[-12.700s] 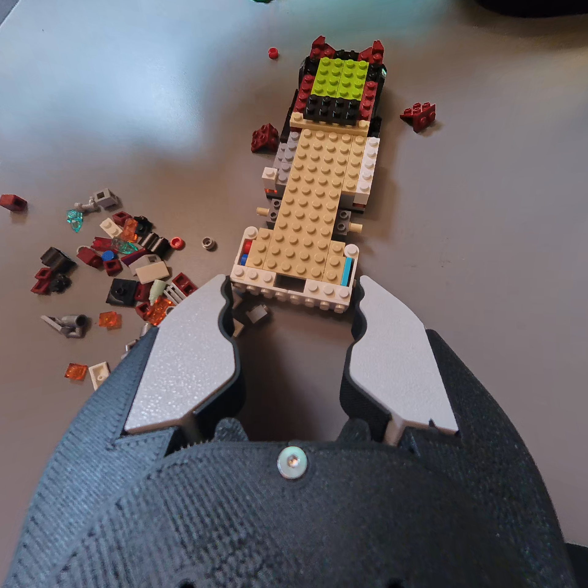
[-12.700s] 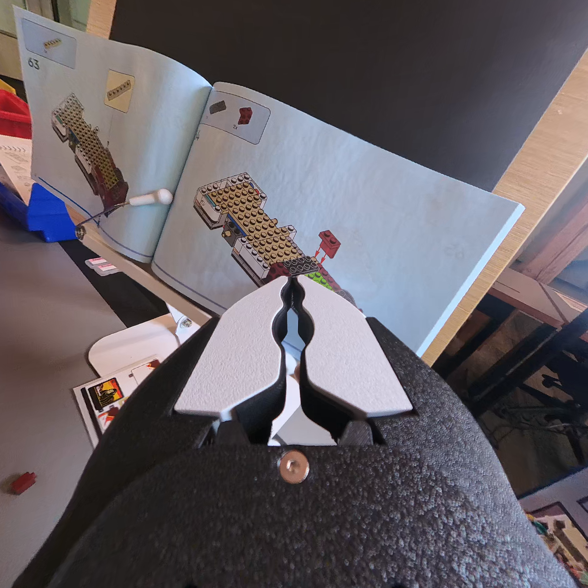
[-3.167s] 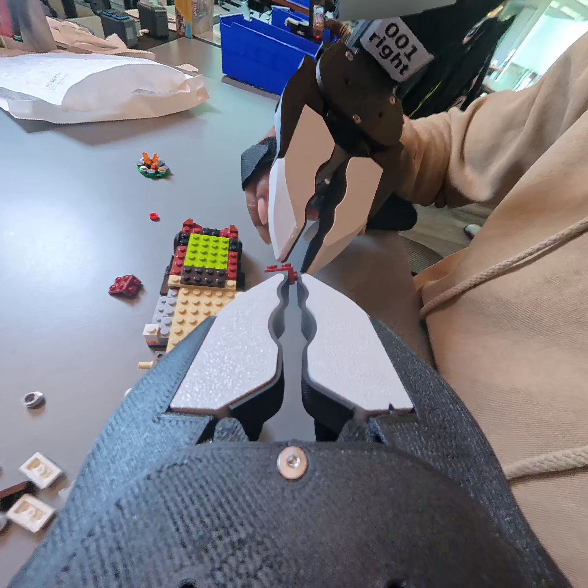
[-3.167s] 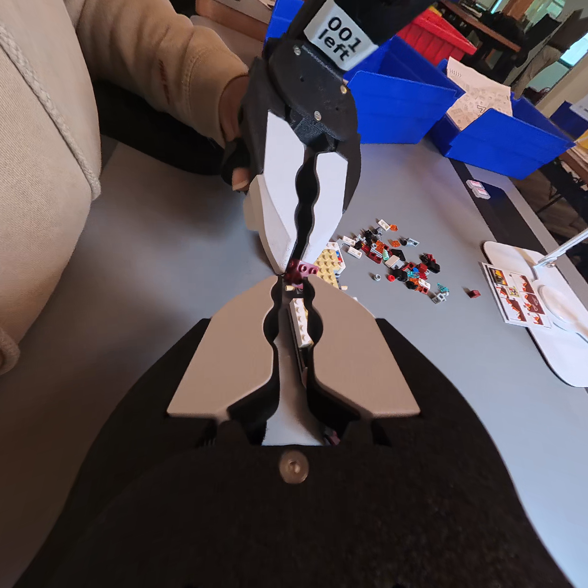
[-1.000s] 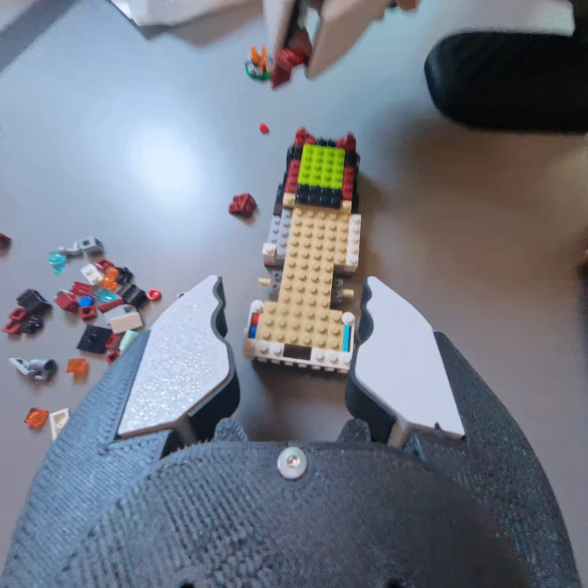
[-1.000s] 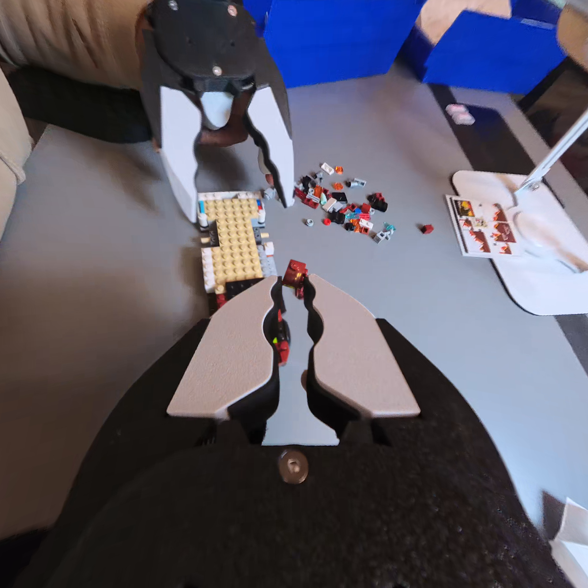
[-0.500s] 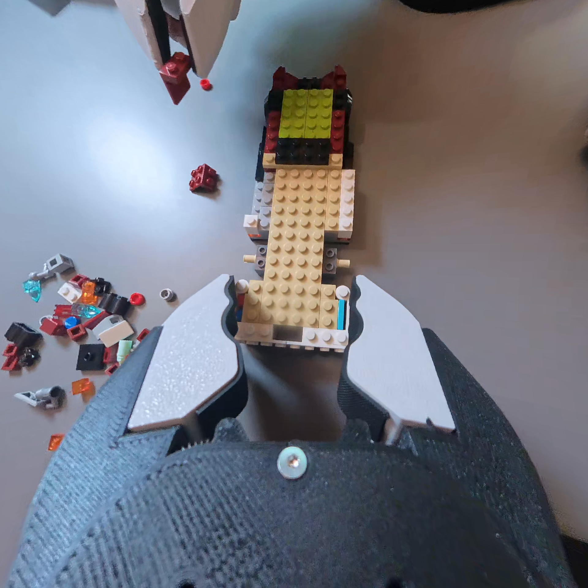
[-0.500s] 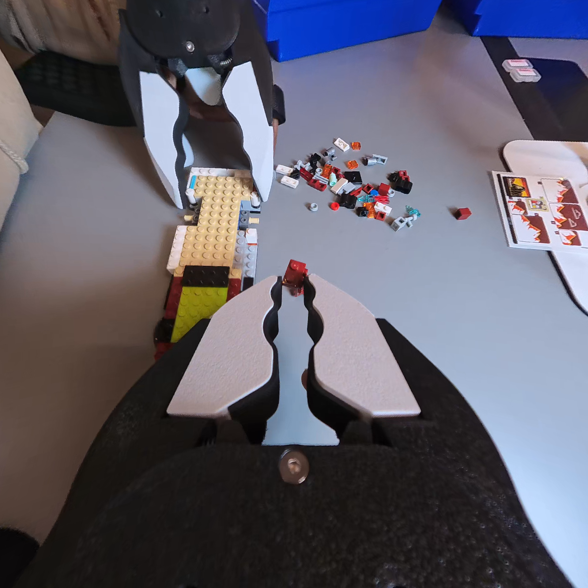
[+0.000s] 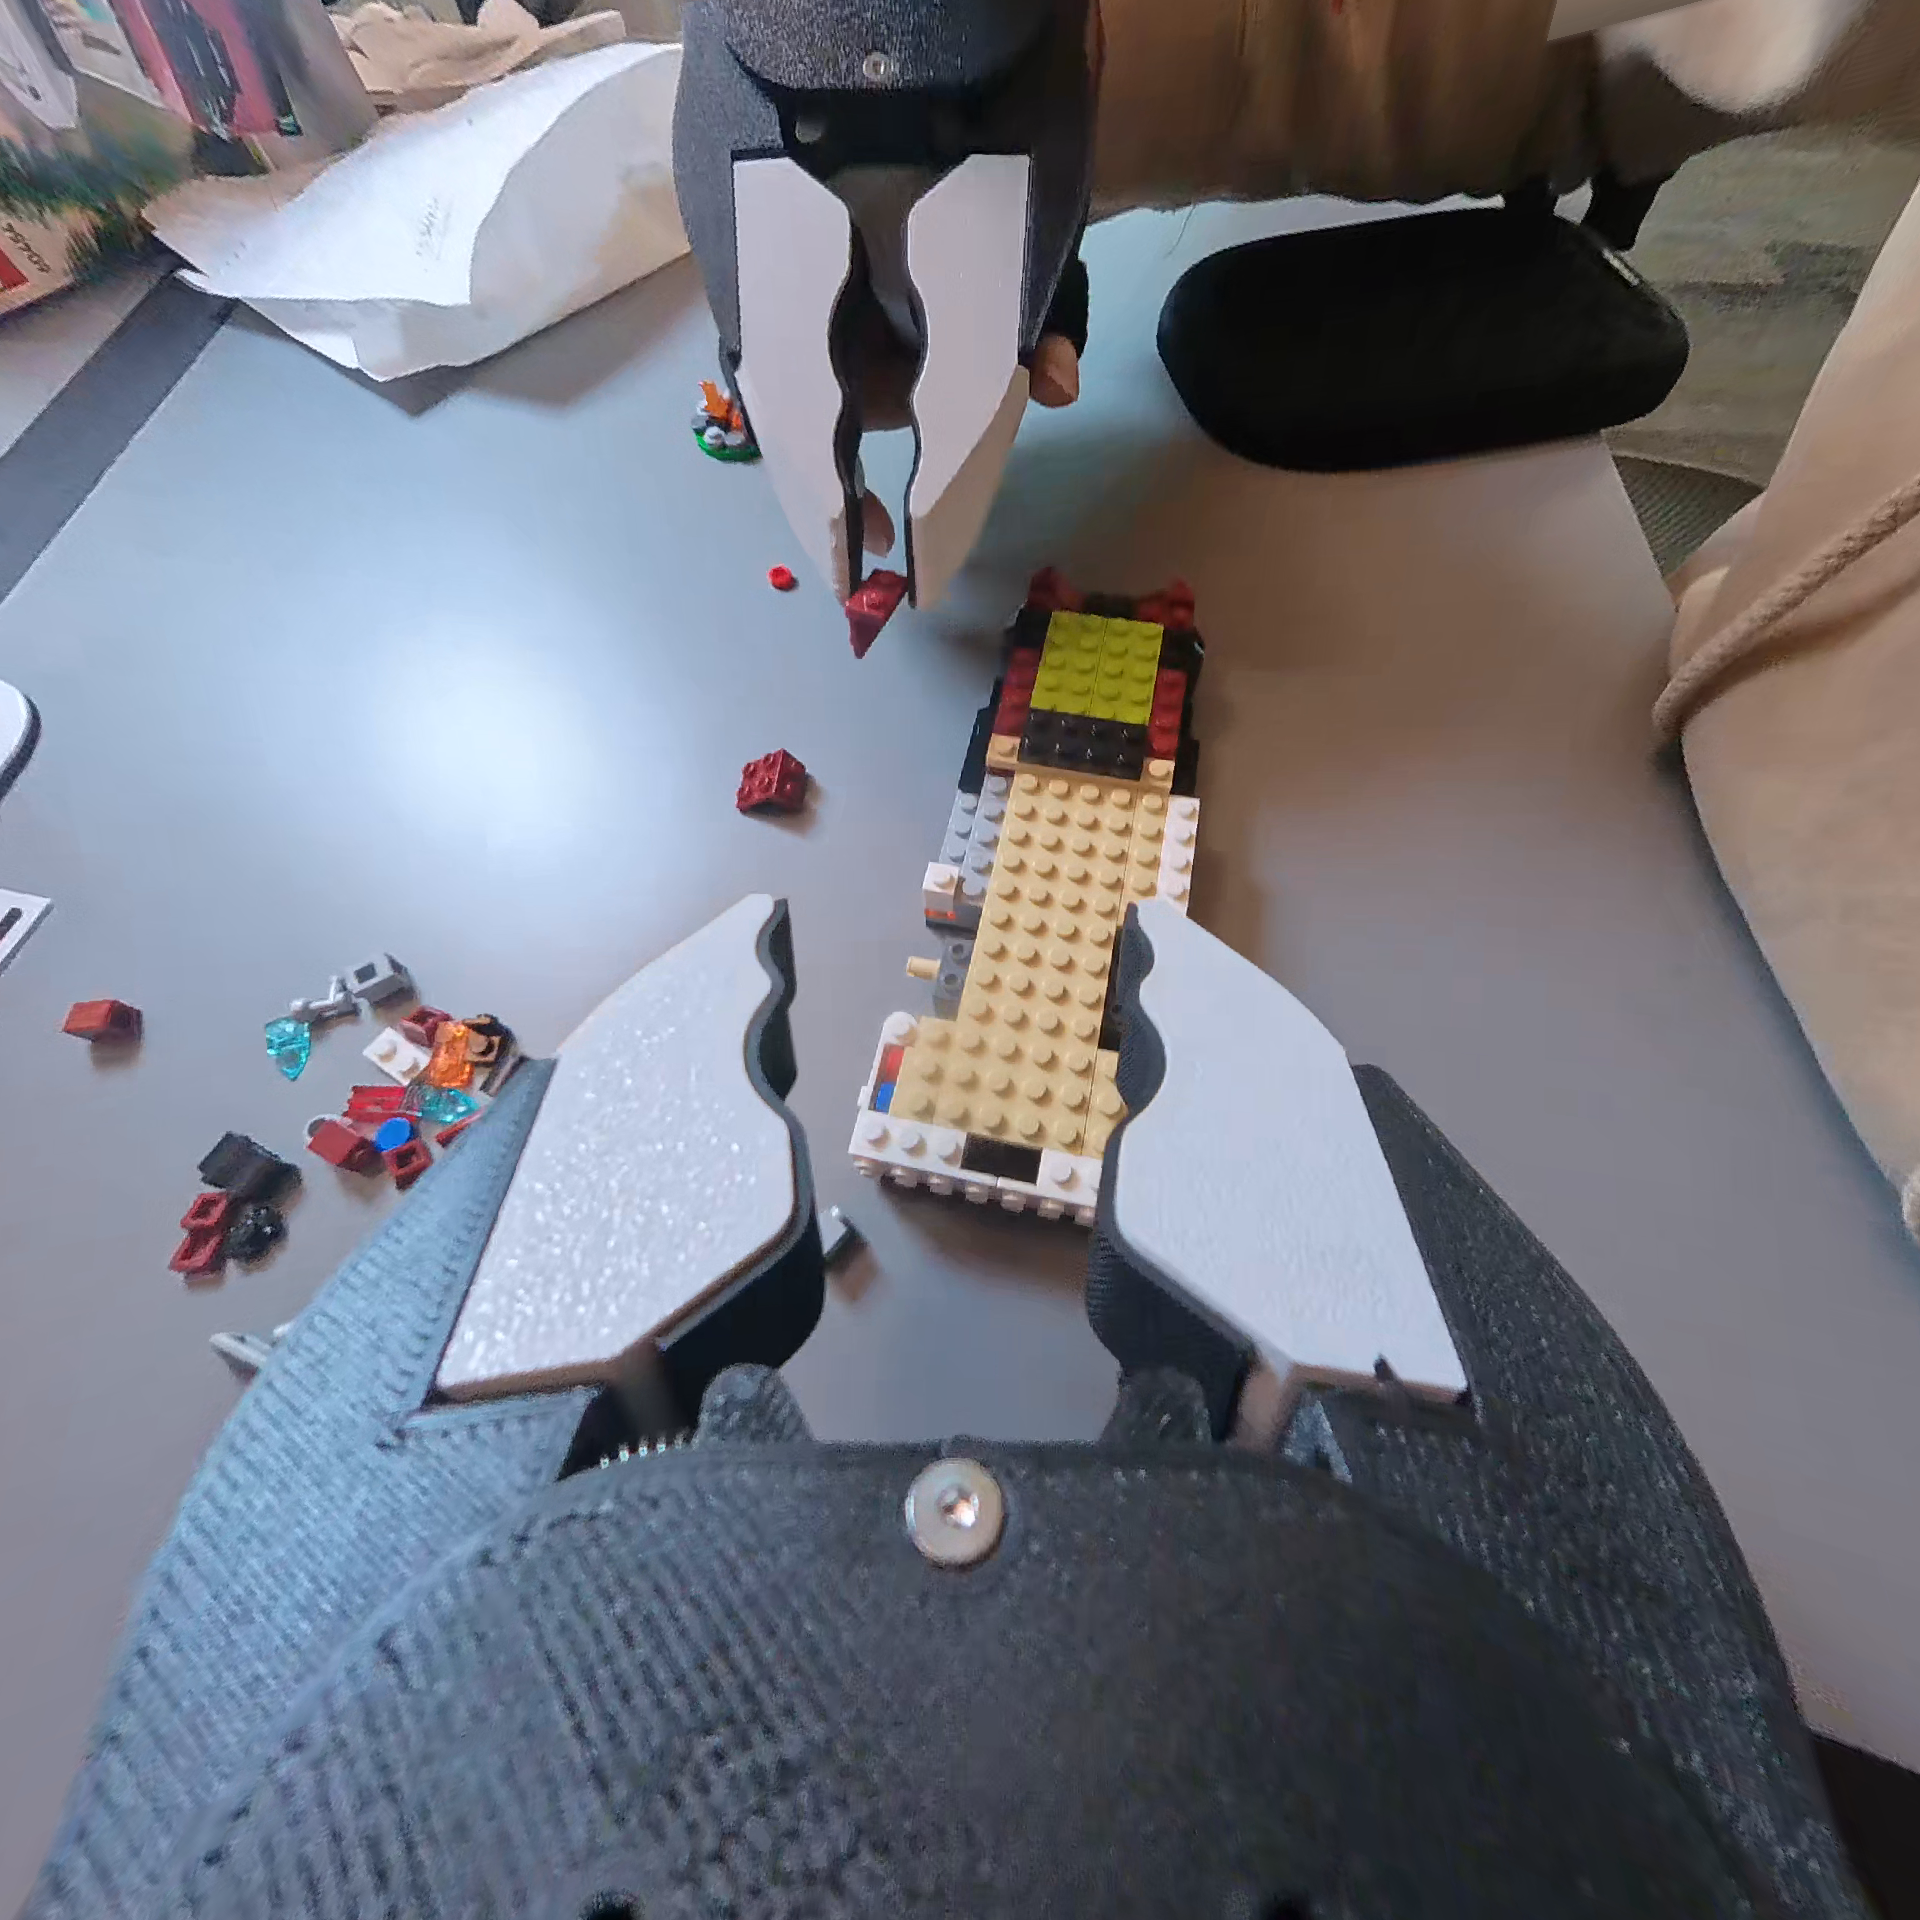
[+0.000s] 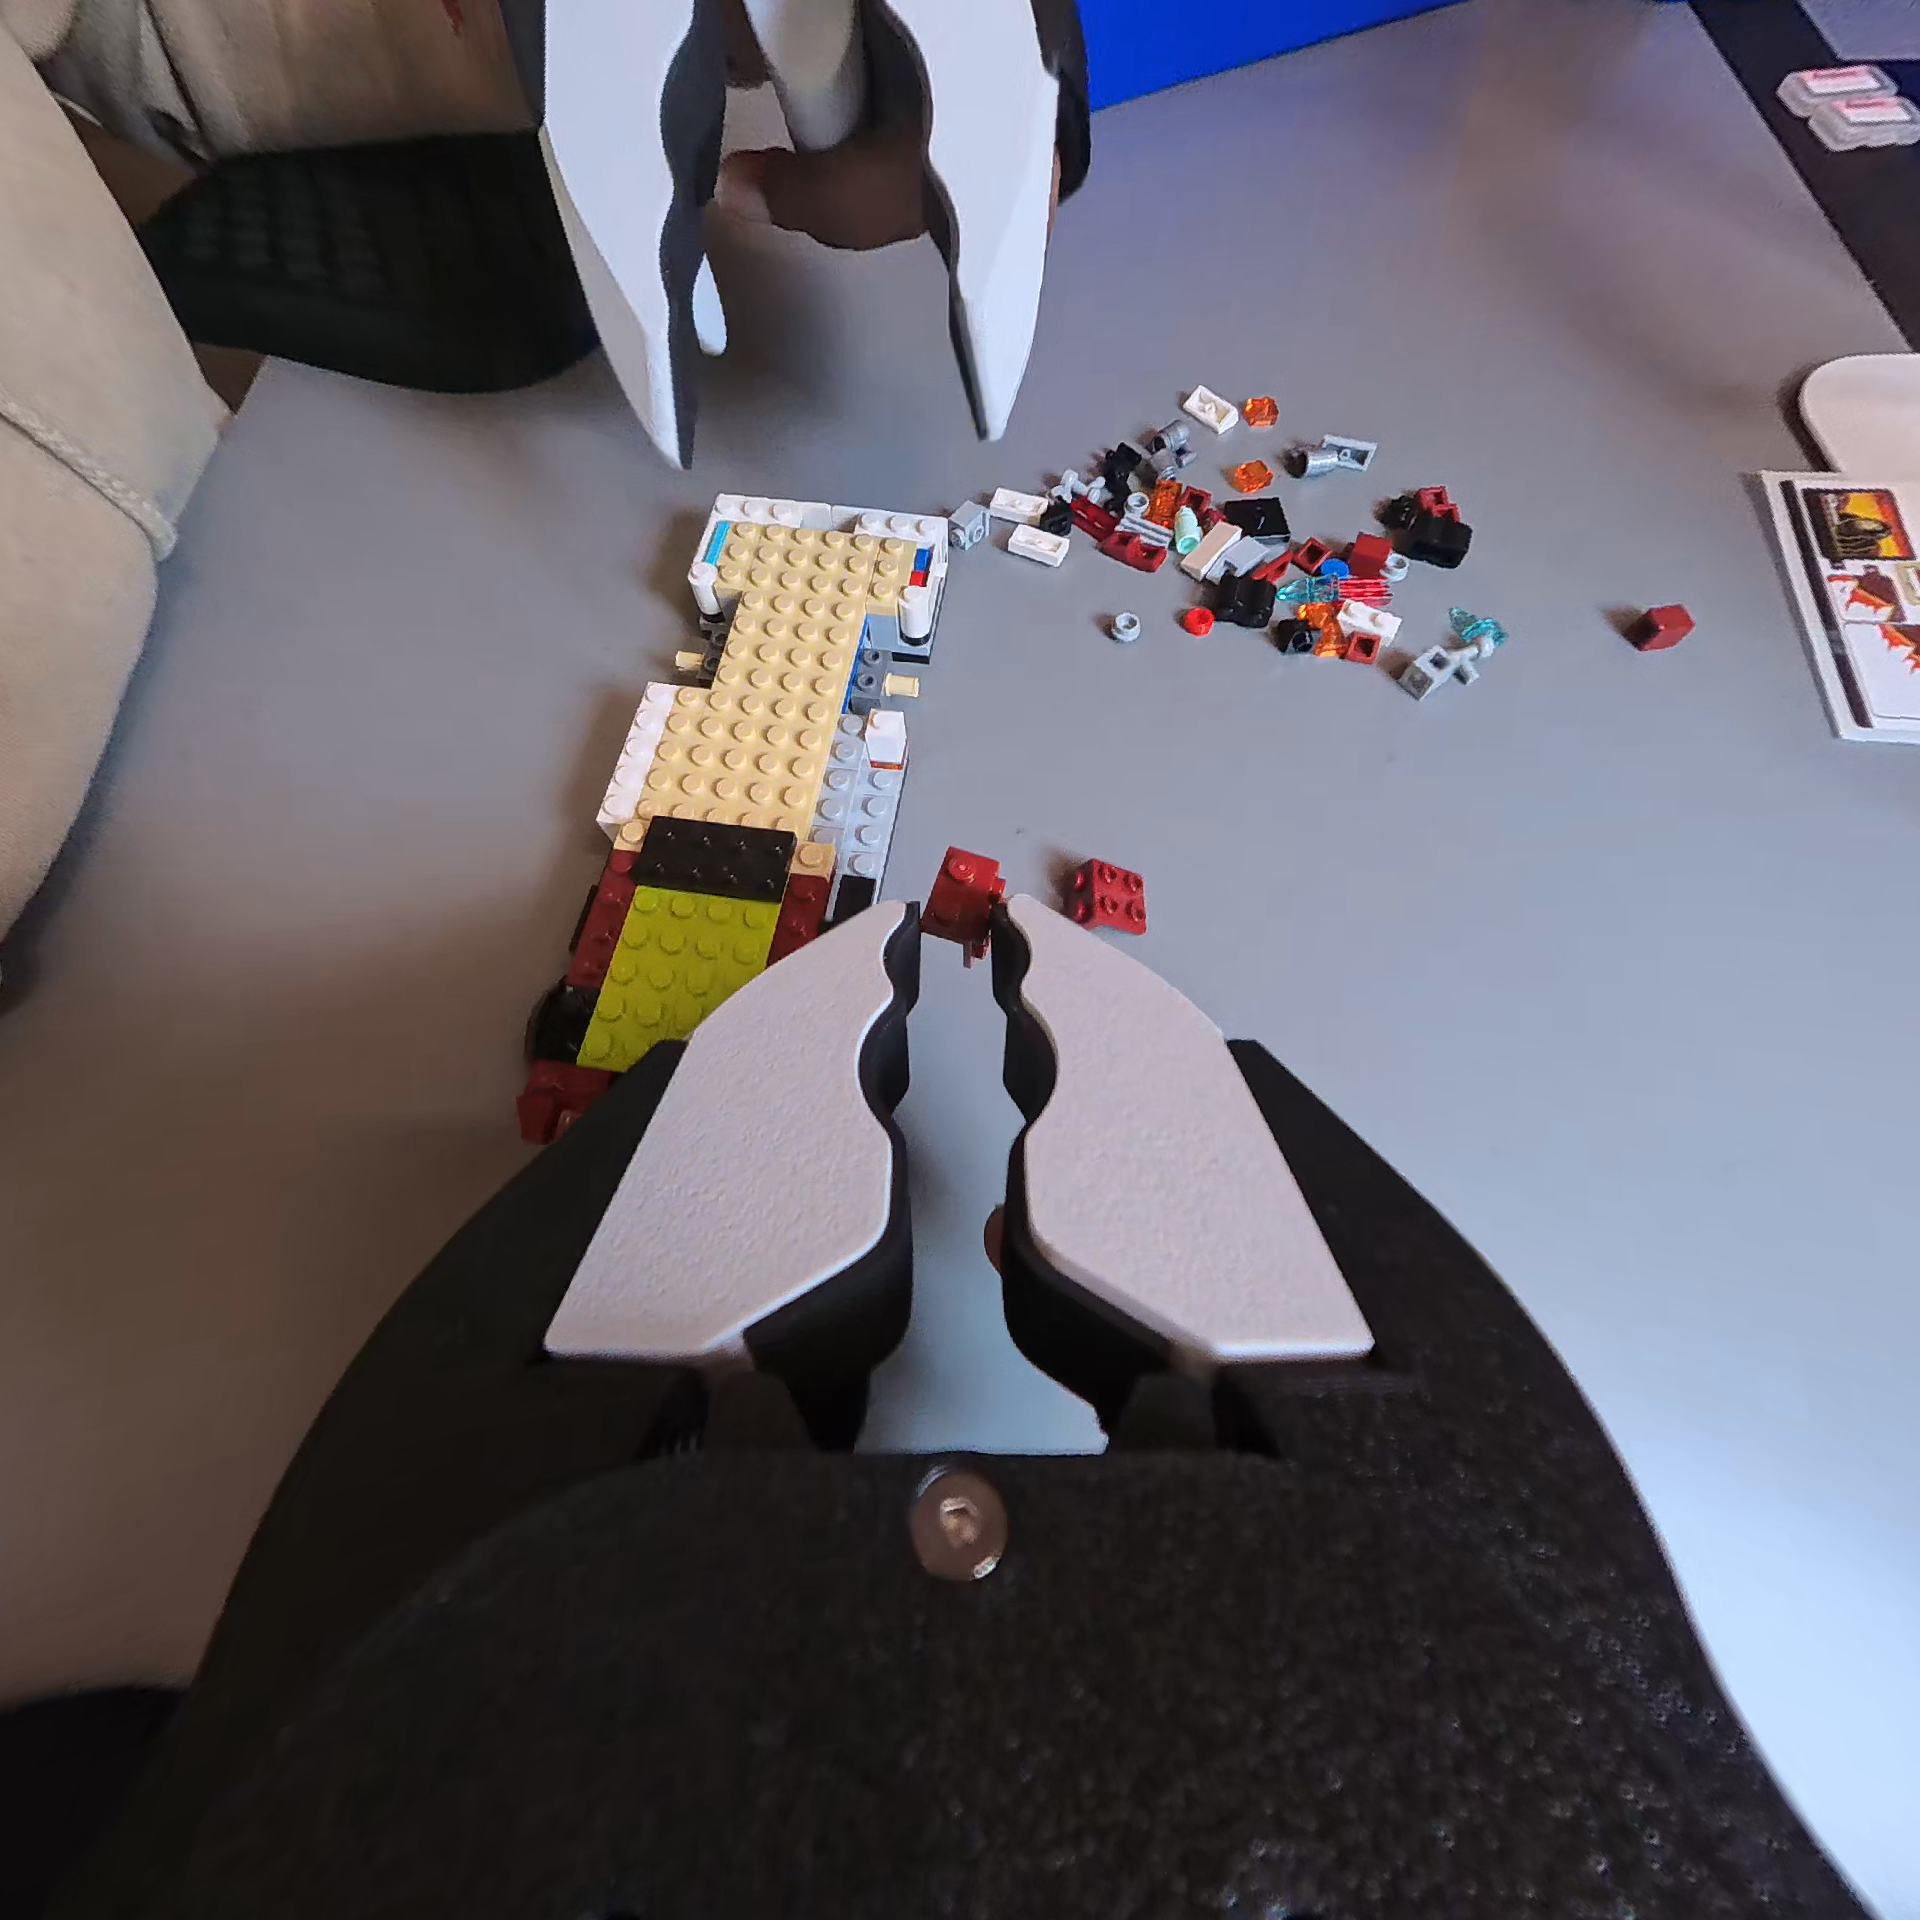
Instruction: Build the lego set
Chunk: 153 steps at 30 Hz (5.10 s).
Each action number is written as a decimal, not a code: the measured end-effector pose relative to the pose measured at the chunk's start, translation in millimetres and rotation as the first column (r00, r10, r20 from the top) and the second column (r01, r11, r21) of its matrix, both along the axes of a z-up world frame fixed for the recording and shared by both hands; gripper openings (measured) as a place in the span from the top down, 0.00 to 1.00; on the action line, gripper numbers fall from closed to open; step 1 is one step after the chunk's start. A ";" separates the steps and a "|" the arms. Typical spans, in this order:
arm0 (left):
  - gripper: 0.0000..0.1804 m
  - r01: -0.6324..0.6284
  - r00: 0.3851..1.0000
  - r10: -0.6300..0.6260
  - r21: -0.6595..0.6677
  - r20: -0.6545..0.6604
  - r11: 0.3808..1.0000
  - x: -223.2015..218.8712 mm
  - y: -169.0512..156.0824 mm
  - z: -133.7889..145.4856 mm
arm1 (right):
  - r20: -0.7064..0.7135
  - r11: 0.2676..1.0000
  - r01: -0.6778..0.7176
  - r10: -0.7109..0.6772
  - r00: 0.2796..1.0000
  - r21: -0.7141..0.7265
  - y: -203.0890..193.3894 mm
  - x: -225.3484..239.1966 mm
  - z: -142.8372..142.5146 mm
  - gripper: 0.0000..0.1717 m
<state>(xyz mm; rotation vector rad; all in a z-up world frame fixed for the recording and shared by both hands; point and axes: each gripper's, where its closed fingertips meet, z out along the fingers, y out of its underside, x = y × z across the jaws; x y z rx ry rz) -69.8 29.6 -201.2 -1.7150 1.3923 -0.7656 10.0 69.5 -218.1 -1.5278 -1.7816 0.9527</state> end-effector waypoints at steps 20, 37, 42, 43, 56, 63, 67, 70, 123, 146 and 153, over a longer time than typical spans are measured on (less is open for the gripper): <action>0.83 0.126 0.986 -0.125 0.000 -0.108 0.992 42.0 17.8 -18.6 | 0.089 0.992 -0.108 0.114 0.990 -0.068 -16.8 -19.5 -9.4 0.93; 0.92 0.246 0.958 -0.247 -0.024 -0.147 0.969 63.2 12.8 -32.0 | 0.128 0.984 -0.147 0.160 0.979 -0.101 -26.2 -19.1 -17.6 0.92; 0.93 0.229 0.963 -0.232 -0.042 -0.134 0.973 63.7 13.9 -33.7 | 0.126 0.985 -0.150 0.160 0.979 -0.088 -27.4 -18.5 -18.3 0.92; 0.91 0.220 0.965 -0.224 -0.040 -0.139 0.975 63.2 15.5 -35.0 | 0.117 0.985 -0.149 0.159 0.980 -0.090 -27.4 -18.8 -17.3 0.93; 0.94 0.218 0.968 -0.224 -0.064 -0.113 0.974 63.4 13.9 -35.3 | 0.093 0.987 -0.141 0.148 0.985 -0.081 -26.2 -20.5 -16.0 0.92; 0.94 0.213 0.969 -0.219 -0.059 -0.114 0.975 63.5 14.9 -35.7 | 0.106 0.988 -0.139 0.146 0.984 -0.075 -25.6 -20.1 -16.6 0.92; 0.94 0.216 0.967 -0.221 -0.051 -0.127 0.975 62.8 14.4 -37.0 | 0.121 0.987 -0.135 0.146 0.982 -0.092 -25.8 -18.8 -17.3 0.91; 0.94 0.214 0.967 -0.219 -0.047 -0.129 0.976 62.6 14.9 -36.9 | 0.139 0.985 -0.123 0.140 0.980 -0.124 -24.7 -16.9 -17.5 0.89; 0.83 0.292 0.947 -0.298 -0.071 -0.117 0.954 68.5 -6.6 -35.9 | 0.363 0.937 -0.075 0.206 0.909 -0.342 -35.3 -8.2 -24.8 0.92; 0.83 0.303 0.945 -0.311 -0.088 -0.102 0.949 69.8 -9.7 -36.0 | 0.359 0.875 0.036 0.160 0.920 -0.483 -36.9 -14.4 -21.1 0.92; 0.83 0.300 0.946 -0.309 -0.087 -0.102 0.950 69.8 -9.7 -36.1 | 0.382 0.846 0.092 0.138 0.914 -0.525 -36.4 -15.1 -22.9 0.94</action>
